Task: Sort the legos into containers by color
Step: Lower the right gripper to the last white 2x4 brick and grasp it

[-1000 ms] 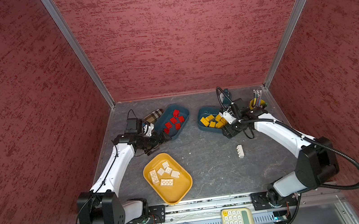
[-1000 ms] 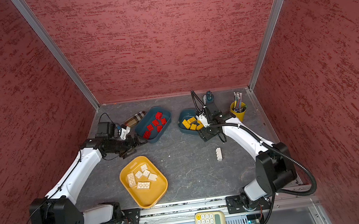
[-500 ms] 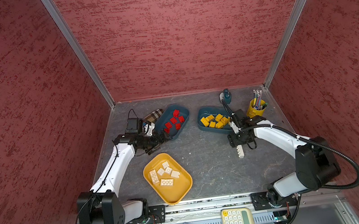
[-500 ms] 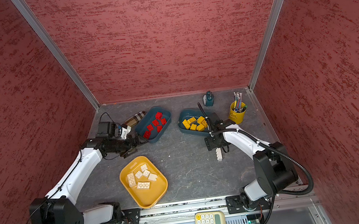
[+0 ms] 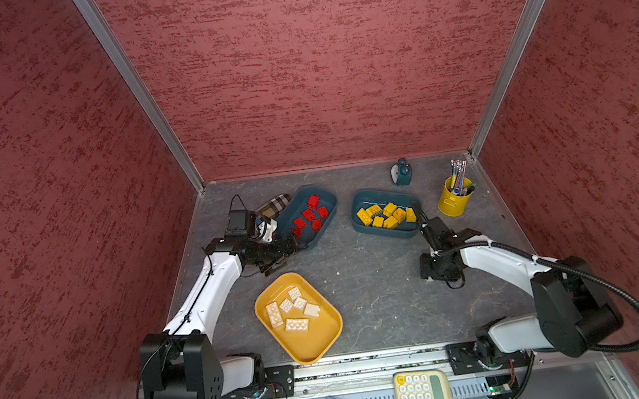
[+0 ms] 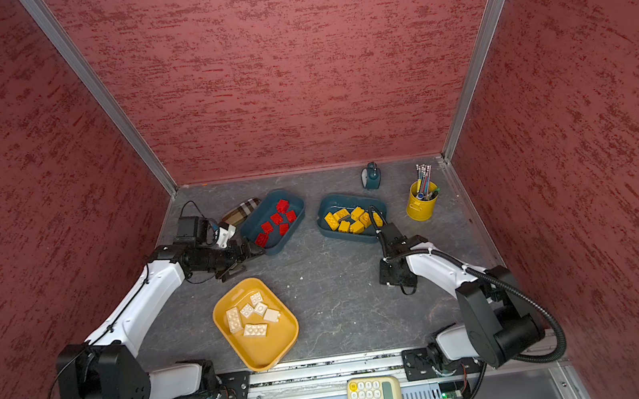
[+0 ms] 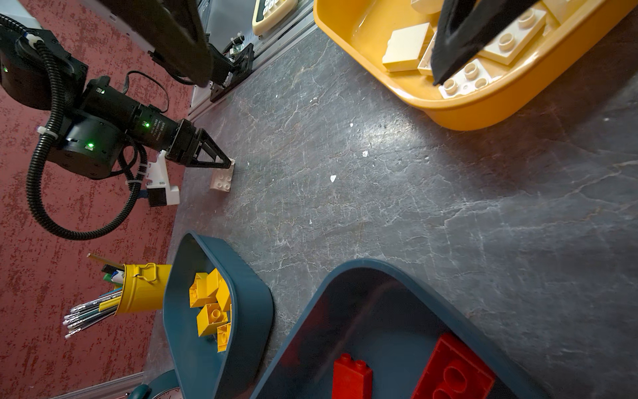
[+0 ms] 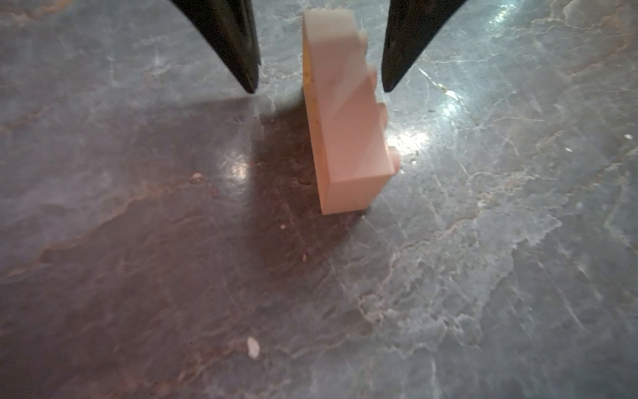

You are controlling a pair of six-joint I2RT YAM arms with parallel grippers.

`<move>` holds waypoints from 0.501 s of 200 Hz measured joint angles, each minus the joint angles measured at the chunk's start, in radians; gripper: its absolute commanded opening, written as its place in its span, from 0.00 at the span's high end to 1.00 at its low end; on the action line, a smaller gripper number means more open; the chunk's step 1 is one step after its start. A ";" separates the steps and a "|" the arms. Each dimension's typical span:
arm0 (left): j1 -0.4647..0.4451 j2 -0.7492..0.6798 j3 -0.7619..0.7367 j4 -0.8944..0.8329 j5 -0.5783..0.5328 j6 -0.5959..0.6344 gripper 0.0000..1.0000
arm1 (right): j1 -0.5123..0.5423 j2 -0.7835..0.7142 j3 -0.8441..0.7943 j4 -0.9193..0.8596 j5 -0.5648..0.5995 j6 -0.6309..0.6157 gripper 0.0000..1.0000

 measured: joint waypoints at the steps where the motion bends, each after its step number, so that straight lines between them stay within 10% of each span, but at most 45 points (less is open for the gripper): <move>1: 0.000 0.000 0.000 0.000 0.000 0.000 0.01 | 0.000 0.000 -0.001 0.001 0.000 0.002 0.49; 100: 0.000 0.000 0.000 0.017 0.000 0.000 0.01 | 0.000 0.069 0.063 0.053 0.041 -0.035 0.73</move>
